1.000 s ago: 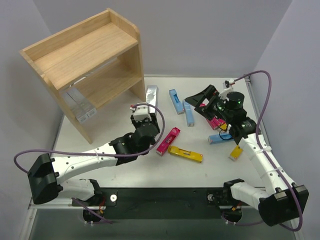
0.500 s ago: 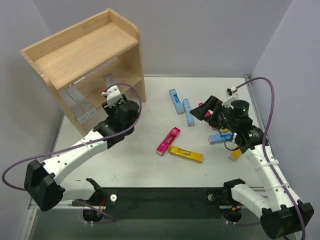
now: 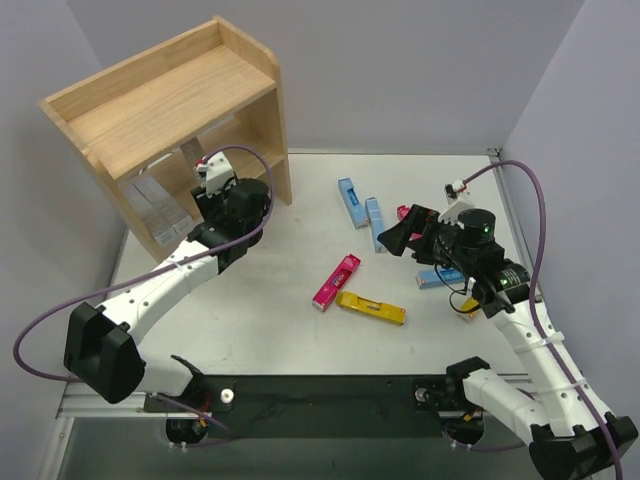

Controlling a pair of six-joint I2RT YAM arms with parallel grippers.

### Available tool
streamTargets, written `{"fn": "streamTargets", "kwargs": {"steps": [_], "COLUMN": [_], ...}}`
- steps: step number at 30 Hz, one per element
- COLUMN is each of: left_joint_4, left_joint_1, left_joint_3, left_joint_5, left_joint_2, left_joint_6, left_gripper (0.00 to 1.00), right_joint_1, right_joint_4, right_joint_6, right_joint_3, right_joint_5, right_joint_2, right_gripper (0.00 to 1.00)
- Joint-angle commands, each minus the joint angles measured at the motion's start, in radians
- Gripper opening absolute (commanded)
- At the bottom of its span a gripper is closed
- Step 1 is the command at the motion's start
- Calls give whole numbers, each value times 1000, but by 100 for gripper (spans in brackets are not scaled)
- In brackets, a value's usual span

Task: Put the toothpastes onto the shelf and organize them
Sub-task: Place the toothpaste on the shelf.

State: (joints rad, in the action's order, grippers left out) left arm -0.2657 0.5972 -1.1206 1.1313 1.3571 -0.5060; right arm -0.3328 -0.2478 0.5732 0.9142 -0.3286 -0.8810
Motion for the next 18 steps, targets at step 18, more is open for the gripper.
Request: {"fn": "streamTargets", "kwargs": {"steps": [18], "left_joint_4": [-266], "left_joint_1": [-42], "left_joint_3": [-211], "left_joint_5": [116], "left_joint_2": [111], "left_joint_6": [-158], "left_gripper": [10], "right_joint_1": [-46], "right_joint_4": [-22], "right_joint_6": [-79], "right_joint_3": [6], "right_joint_5": [43], "right_joint_2": [19], "right_gripper": [93]}}
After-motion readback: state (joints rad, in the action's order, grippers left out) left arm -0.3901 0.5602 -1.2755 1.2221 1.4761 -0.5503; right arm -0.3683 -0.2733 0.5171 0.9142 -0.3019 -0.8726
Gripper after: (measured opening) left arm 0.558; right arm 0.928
